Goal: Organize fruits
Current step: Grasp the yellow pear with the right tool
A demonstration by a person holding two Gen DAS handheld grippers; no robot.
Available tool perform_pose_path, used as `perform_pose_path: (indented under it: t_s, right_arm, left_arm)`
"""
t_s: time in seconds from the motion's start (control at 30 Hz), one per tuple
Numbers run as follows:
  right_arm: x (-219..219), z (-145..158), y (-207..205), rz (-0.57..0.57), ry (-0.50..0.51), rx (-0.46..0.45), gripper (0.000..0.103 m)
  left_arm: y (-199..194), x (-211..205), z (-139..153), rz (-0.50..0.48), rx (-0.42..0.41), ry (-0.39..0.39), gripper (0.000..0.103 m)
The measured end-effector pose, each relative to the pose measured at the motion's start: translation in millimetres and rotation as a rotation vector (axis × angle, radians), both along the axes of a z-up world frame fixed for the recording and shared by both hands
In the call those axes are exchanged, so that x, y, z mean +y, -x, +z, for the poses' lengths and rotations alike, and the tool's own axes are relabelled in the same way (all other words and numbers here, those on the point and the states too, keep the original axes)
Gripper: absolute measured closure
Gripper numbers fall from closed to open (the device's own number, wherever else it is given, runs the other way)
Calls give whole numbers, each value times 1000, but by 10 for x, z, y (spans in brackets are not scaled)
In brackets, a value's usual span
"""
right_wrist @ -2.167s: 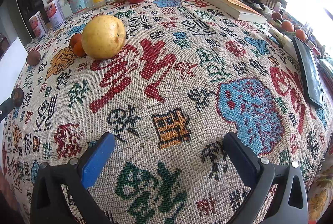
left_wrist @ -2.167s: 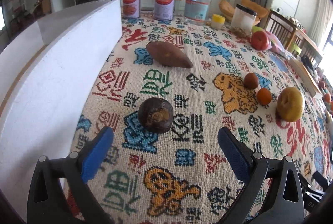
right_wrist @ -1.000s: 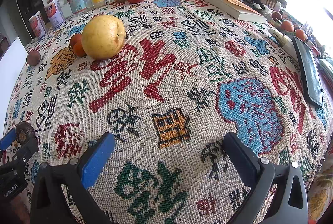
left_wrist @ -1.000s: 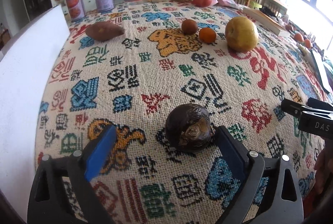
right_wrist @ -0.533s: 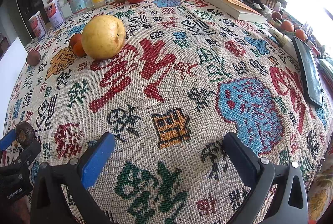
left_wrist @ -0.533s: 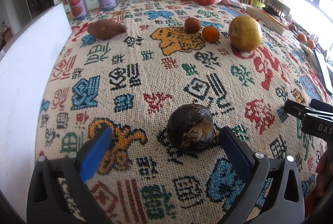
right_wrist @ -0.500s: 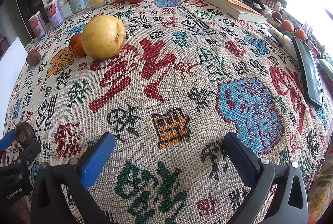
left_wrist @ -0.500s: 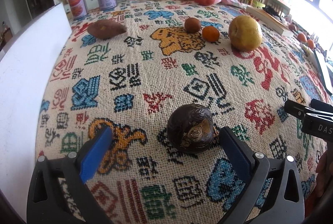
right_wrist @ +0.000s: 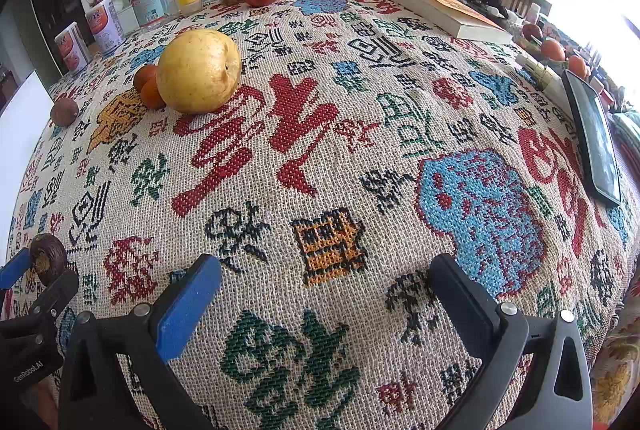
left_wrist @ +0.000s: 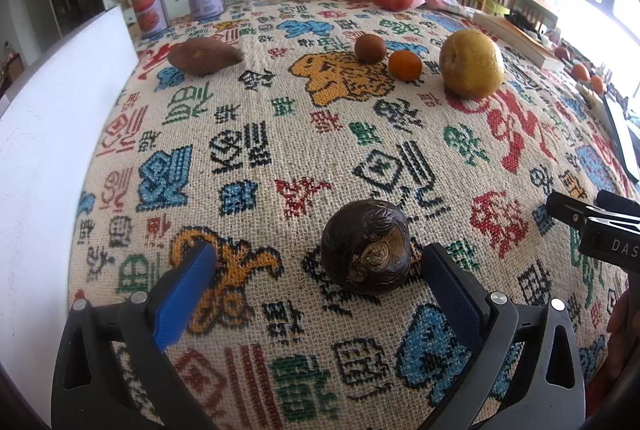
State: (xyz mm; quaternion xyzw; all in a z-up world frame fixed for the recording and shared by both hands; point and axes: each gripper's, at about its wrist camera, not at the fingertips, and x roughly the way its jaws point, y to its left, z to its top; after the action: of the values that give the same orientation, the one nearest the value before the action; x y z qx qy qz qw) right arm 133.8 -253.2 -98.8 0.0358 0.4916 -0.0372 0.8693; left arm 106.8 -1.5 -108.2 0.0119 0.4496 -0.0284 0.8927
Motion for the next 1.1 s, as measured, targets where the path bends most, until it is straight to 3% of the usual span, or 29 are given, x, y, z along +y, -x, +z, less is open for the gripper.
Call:
perform_pose_path:
  t_s: [0.57, 0.8, 1.0, 1.1]
  right_arm:
    - [-4, 2, -4, -1, -4, -1, 0]
    - [47, 193, 11, 84, -133, -94, 0]
    - [504, 564, -387, 228, -119, -152, 2]
    - [745, 643, -732, 249, -70, -133, 2]
  left_arm:
    - [0, 1, 0, 0, 0, 0, 1]
    - [2, 2, 1, 0, 0, 0, 1]
    - [-1, 4, 0, 0, 0, 0, 1]
    - [-2, 4, -1, 0, 0, 0, 1]
